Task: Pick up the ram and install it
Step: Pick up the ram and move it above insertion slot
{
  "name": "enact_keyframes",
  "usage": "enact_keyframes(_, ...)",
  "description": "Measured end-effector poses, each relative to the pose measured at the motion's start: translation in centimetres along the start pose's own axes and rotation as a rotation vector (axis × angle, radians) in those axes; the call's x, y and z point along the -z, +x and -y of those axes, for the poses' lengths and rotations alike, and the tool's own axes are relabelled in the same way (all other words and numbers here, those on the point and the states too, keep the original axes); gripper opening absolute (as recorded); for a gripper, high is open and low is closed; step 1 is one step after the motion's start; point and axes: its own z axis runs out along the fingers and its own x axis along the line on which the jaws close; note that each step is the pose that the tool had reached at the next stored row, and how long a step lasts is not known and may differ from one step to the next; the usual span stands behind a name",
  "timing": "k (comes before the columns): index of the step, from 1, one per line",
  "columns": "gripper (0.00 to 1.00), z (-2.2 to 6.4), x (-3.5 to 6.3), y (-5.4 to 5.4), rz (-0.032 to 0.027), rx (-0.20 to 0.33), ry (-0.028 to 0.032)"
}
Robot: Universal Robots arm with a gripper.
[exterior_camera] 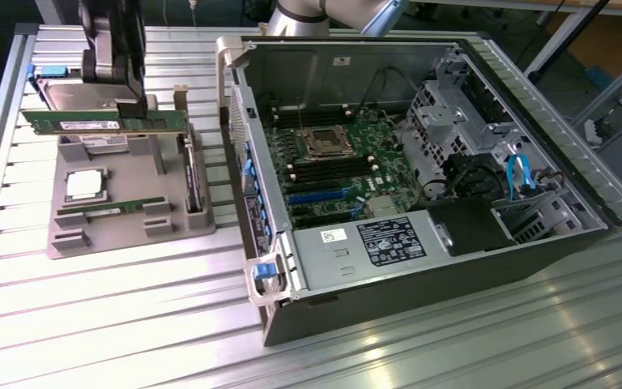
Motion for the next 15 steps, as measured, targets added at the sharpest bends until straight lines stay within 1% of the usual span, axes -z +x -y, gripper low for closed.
enact_keyframes(3,0.12,0.57,0.03,0.0,-0.0003,0.000,-0.0016)
enact_keyframes(6,0.12,1.47,0.07,-0.1,-0.0006,0.000,-0.0042)
enact_keyframes(15,0.12,3.55,0.17,-0.3,-0.0010,0.000,-0.0091)
